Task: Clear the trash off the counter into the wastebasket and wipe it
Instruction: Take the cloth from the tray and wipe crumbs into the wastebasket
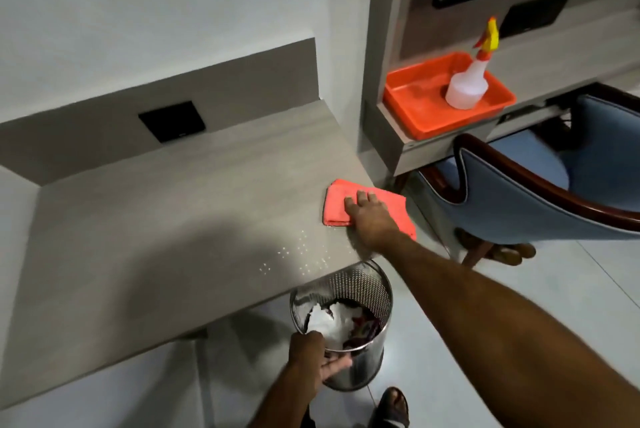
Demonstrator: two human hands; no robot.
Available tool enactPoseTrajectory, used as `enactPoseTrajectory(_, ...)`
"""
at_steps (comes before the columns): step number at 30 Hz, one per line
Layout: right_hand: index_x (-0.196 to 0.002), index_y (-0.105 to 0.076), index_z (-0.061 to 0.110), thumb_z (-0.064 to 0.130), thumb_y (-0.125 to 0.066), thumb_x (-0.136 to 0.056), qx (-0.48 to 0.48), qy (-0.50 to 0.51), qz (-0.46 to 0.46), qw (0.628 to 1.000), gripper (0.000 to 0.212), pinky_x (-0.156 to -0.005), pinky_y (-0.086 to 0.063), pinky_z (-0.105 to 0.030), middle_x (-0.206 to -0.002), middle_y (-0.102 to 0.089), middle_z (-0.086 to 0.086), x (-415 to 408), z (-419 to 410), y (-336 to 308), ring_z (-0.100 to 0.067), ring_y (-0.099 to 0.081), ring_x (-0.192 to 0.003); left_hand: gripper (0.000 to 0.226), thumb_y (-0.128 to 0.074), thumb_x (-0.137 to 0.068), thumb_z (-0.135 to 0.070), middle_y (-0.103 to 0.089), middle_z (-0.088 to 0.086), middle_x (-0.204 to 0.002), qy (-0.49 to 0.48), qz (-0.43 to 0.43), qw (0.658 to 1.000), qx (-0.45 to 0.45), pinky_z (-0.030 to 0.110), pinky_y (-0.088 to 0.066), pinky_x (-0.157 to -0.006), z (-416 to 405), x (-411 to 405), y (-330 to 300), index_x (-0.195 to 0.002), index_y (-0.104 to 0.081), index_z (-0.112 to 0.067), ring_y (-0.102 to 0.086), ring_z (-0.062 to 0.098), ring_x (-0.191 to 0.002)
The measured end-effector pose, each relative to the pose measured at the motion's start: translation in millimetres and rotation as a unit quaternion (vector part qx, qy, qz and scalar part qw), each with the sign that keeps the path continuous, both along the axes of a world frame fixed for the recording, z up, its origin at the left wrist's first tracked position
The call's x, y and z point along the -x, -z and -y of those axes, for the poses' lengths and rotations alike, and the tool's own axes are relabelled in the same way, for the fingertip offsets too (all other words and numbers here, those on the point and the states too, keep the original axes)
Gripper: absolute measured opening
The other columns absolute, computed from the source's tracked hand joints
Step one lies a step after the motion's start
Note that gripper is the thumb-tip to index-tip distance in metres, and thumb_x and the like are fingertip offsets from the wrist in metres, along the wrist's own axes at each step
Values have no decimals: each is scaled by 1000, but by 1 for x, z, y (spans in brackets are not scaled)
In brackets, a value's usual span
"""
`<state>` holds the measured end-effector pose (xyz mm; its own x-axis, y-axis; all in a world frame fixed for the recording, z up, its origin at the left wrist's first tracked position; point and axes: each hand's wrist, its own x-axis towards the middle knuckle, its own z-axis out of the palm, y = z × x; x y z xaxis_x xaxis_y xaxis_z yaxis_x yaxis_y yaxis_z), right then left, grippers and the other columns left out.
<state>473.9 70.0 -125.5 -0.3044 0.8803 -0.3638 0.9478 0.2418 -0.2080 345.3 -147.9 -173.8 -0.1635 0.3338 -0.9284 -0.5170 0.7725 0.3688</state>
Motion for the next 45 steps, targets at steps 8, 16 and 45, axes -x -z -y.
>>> enactPoseTrajectory(8,-134,-57,9,4,-62,-79,-85,-71,-64,992,55,-100,-48,-44,-137,-56,-23,14,146,11,-40,-55,-124,23,-34,-91,5,-66,27,-90,58,-18,998,35,37,-57,-40,2,10,-11,-93,-56,4,-69,44,-75)
enactPoseTrajectory(16,-118,-69,18,4,-60,-82,-189,218,-271,918,40,-85,-54,-26,-108,-76,-5,36,133,-49,-22,-72,-88,24,-38,-95,0,-69,33,-97,105,-1,994,40,40,-59,-44,12,36,-11,-106,-58,7,-72,43,-69)
enactPoseTrajectory(45,-111,-74,19,34,-51,-72,-96,-52,-6,994,48,-86,-57,-50,-115,-74,-8,-5,189,49,-35,-70,-103,35,-35,-94,-15,-73,10,-113,286,-40,957,13,42,-61,-51,32,69,64,-121,-56,-22,-77,32,-80)
